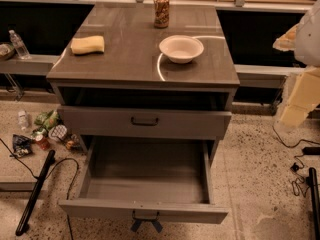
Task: Place sponge into middle drawer
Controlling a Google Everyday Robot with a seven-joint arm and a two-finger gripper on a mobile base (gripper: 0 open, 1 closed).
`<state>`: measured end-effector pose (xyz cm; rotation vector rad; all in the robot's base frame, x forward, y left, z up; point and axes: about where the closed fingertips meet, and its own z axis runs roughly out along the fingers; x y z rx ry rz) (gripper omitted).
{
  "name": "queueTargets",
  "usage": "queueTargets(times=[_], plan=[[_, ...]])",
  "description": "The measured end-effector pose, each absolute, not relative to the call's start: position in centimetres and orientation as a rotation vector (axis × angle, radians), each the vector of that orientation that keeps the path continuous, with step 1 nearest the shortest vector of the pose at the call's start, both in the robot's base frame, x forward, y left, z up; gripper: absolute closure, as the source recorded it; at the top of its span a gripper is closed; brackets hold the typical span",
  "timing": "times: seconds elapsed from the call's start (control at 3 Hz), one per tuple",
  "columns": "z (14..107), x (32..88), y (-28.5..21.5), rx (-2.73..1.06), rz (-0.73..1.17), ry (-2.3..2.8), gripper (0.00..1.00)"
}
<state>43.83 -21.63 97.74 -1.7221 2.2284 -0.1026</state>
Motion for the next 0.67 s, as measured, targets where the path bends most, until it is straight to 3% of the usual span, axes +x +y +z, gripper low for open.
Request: queueTargets(times=[0.67], plan=[[98.5, 45.0, -21.0, -1.634, -0.071, 2.226, 0.00]])
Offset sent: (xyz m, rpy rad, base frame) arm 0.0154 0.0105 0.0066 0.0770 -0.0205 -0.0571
